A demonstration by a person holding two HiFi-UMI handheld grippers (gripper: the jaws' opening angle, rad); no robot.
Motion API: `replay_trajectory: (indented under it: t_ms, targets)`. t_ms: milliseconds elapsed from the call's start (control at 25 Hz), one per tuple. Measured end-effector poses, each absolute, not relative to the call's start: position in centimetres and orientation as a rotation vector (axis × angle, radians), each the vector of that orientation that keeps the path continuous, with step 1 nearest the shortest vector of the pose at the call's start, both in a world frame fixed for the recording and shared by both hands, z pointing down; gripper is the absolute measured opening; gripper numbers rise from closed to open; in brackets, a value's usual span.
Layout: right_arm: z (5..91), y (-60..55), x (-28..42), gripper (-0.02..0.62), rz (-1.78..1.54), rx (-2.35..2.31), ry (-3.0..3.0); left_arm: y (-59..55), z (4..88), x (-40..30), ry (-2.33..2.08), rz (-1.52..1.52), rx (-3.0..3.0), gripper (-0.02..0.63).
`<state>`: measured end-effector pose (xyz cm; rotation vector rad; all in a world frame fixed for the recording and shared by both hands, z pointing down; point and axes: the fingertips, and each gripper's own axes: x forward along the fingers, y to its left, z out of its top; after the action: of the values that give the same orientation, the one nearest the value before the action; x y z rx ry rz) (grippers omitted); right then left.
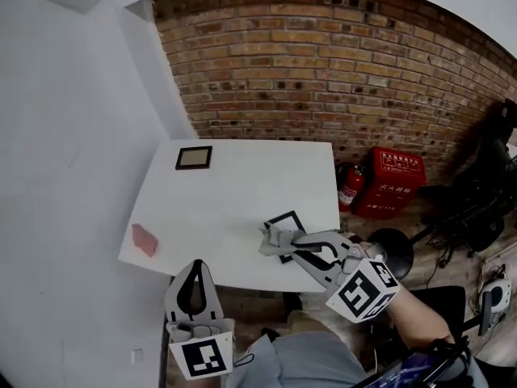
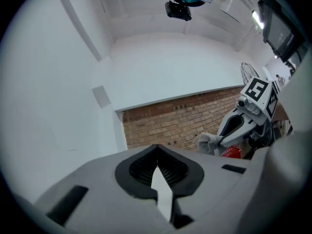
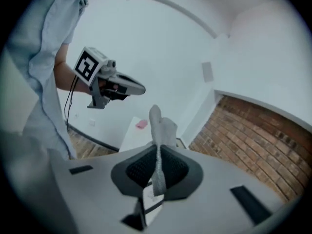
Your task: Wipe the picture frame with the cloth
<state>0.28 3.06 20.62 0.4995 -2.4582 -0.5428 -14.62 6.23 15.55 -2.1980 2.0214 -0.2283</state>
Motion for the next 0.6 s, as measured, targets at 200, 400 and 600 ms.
replay_trajectory:
  t_ms: [200,400,600]
  targets:
    - [10.4,1.8,-0.7,0.026,-0.576,0.841,-2.741,5.2,8.1,-15.2,1.941,-0.085,-2.090,0.009]
    - [7.9,0.7,0.2,0.026,-0.418,1.136,-2.850,4.1,6.0,-13.6,1.878,-0.040,-2.073,0.009]
    - [10.2,0.2,0.4,0.026,-0.252,1.246,-2.877,3.2,7.8,-12.2,1.881,-0.052,-2.134,0.009]
